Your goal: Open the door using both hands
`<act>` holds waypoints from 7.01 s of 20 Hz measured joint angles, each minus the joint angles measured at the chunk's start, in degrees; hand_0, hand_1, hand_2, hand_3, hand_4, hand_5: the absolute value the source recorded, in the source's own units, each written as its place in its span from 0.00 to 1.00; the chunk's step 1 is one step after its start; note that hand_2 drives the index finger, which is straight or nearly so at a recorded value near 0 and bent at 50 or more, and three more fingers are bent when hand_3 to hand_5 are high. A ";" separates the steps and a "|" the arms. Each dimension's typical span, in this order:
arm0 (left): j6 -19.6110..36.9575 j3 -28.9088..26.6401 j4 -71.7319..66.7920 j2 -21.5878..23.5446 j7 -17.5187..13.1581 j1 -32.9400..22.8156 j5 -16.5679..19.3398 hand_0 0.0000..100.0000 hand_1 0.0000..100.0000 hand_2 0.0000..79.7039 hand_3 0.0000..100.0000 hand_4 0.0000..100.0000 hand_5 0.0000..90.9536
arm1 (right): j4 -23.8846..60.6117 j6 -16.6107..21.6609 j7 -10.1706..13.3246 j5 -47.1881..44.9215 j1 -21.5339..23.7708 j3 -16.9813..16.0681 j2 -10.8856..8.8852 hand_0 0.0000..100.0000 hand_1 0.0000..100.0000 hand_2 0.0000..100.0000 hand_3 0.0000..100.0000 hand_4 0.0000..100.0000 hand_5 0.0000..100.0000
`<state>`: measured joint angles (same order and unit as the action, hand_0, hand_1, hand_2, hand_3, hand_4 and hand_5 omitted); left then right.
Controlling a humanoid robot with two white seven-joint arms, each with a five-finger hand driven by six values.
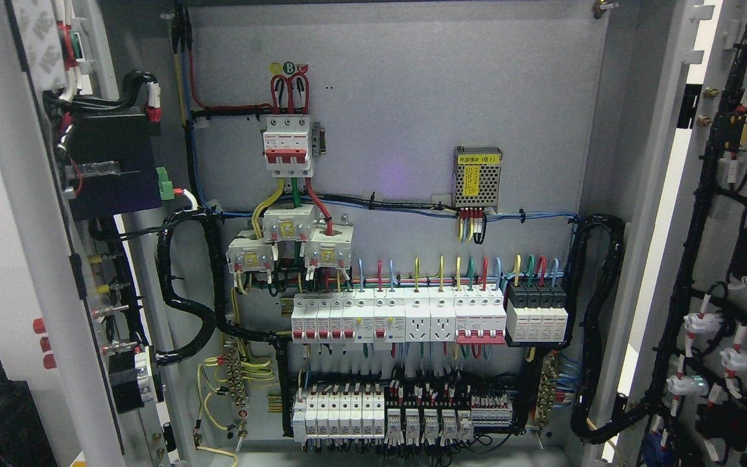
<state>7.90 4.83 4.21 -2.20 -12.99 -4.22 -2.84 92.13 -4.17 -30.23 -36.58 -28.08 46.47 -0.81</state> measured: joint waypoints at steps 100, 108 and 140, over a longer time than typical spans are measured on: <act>23.28 13.52 86.91 16.73 2.15 -31.07 -2.82 0.00 0.00 0.00 0.00 0.04 0.00 | 5.79 37.33 12.37 16.18 36.49 -23.28 -9.84 0.00 0.00 0.00 0.00 0.00 0.00; 33.33 9.87 94.65 20.57 2.28 -31.23 -8.57 0.00 0.00 0.00 0.00 0.04 0.00 | 7.51 44.34 12.40 16.16 40.49 -27.17 -13.15 0.00 0.00 0.00 0.00 0.00 0.00; 36.27 3.24 107.37 29.57 2.15 -23.81 -18.86 0.00 0.00 0.00 0.00 0.04 0.00 | 21.84 49.22 12.44 15.81 43.70 -40.29 -18.27 0.00 0.00 0.00 0.00 0.00 0.00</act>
<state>44.17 8.07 111.58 27.37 -10.84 -28.03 -21.70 113.97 45.05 -17.79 -20.76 15.62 6.18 -19.08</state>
